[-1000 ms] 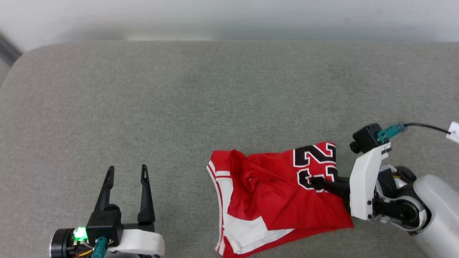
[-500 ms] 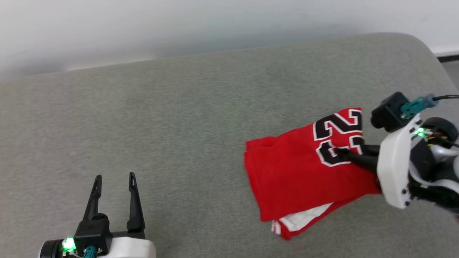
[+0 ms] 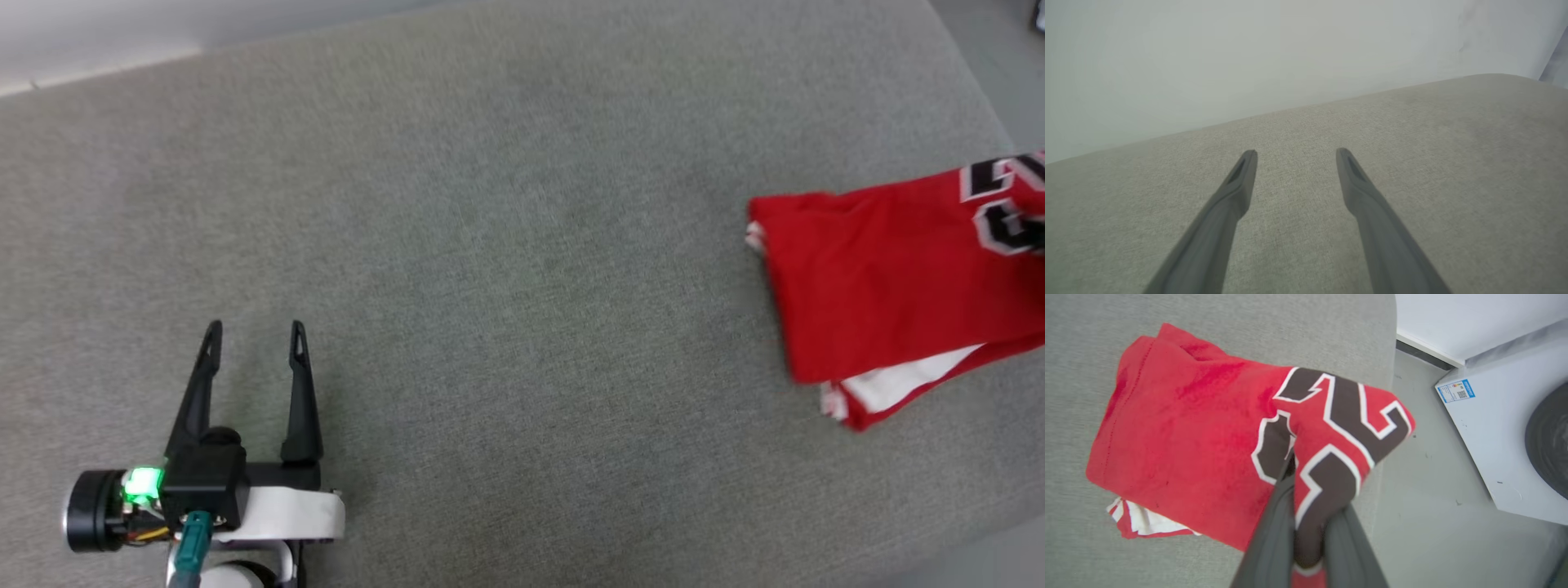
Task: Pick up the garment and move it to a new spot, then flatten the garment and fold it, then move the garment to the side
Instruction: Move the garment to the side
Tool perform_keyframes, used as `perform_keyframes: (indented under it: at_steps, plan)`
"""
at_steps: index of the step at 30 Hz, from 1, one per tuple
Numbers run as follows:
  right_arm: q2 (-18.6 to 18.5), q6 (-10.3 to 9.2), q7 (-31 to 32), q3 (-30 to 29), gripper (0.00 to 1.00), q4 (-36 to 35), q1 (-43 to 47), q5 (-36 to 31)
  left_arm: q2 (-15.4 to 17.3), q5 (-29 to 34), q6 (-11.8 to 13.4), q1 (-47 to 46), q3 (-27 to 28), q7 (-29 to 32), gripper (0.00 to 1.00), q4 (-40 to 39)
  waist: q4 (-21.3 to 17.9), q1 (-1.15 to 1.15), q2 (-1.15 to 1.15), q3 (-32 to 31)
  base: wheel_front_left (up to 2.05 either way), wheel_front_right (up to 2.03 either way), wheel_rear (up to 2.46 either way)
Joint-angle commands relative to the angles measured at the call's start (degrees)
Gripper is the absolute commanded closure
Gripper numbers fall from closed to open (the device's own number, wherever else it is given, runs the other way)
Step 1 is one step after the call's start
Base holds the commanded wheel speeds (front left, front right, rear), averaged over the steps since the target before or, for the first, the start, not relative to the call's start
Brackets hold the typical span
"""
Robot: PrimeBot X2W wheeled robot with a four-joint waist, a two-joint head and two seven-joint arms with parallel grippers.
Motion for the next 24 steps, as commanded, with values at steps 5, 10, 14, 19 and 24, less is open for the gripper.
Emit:
perform_keyframes:
  at_steps: [5,10,14,19,24]
  plan:
    - [1.06,-0.07,-3.58,-3.77,1.00,9.59,-4.35,-3.67,1.68,0.68,0.41,-2.71,-1.02,-0.13,0.00,-1.83,-0.67,-0.01,0.00,7.31,0.00,0.00,0.00]
    - [2.10,-0.07,-6.48,-6.12,1.00,17.24,-7.25,-5.82,2.70,0.84,0.74,-3.74,-1.64,-0.13,0.00,-3.36,-0.21,-0.01,0.00,10.34,0.00,0.00,0.00]
    - [4.20,-0.07,-8.68,-6.96,1.00,23.44,-8.89,-8.37,3.59,0.70,1.21,-4.30,-2.14,-0.13,0.00,-4.32,0.05,-0.01,0.00,12.09,0.00,0.00,0.00]
    - [8.16,-0.06,-11.06,-8.94,0.20,29.82,-10.08,-8.93,3.80,0.18,1.99,-4.42,-2.78,-0.11,0.00,-4.15,0.38,-0.01,0.00,11.58,0.00,0.00,0.00]
    - [9.93,-0.07,-15.37,-10.45,0.00,34.71,-11.87,-13.53,3.21,-0.43,3.01,-3.20,-3.46,-0.13,0.00,-3.93,1.04,-0.01,0.00,8.24,0.00,0.00,0.00]
